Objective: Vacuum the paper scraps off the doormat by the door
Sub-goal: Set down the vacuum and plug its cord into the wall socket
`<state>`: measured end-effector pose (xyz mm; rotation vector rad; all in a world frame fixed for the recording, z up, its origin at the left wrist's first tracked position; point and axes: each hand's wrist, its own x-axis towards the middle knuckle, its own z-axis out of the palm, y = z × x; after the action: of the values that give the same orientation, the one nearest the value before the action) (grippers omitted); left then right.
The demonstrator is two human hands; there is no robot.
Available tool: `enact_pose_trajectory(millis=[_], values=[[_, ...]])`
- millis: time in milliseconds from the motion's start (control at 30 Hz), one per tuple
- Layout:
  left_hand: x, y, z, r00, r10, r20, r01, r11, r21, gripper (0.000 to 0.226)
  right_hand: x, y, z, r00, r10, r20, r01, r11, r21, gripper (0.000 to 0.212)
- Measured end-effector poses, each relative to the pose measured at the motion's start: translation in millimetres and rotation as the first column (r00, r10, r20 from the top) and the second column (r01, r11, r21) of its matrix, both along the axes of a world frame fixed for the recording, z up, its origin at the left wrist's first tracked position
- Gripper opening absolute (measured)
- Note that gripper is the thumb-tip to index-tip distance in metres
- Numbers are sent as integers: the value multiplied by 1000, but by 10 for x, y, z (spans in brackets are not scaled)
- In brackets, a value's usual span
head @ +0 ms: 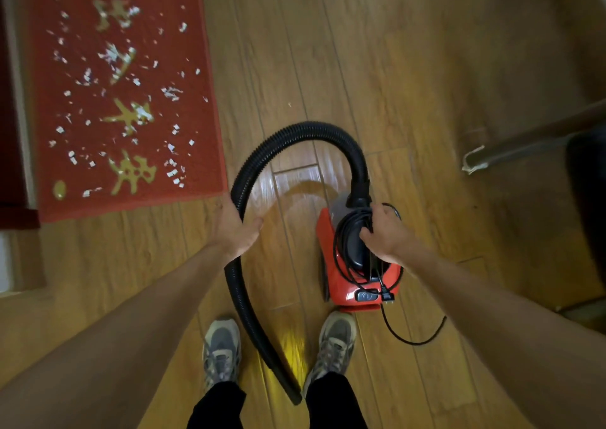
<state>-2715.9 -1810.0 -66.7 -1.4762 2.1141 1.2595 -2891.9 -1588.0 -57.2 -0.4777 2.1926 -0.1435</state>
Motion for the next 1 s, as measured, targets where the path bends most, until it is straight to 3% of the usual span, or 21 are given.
enact_pose_trajectory(millis=[67,300,433,733,1000], values=[[-127,-160,305,999,-43,21,43,998,-34,88,-122,-192,308,1000,23,-17,-24,999,-33,47],[-527,-914,1636,956,-285,70,293,939,-181,82,-489,-971,1841,986,137,-93,-139,990,-17,73],[-781,-1375,2613,921,-388,47,383,874,-299,86,-688,-1343,2922,958,158,-239,-166,986,-13,79],[-945,-2132,4994,823,-562,80,496,642,-584,81,-543,-1853,5289,850,78,-521,-149,984,-95,82],[-908,-2016,6561,677,-722,142,579,403,-708,79,-352,-1465,6775,765,-41,-643,-56,990,-129,84]])
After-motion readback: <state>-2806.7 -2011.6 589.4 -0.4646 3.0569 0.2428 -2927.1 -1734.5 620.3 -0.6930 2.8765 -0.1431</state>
